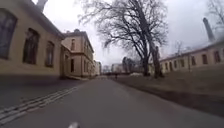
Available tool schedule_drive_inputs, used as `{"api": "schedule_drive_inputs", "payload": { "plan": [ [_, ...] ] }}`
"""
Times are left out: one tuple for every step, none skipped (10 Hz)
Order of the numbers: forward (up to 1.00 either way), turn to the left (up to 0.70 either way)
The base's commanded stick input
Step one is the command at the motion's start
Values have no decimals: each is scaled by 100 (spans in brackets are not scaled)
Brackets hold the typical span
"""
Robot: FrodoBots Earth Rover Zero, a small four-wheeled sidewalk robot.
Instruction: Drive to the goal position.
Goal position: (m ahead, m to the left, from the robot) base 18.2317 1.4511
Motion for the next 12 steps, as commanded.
{"api": "schedule_drive_inputs", "payload": {
  "plan": [
    [100,0],
    [100,0],
    [100,0],
    [100,0],
    [100,0],
    [100,0],
    [100,0],
    [100,0],
    [100,0],
    [100,0],
    [100,0],
    [100,0]
  ]
}}
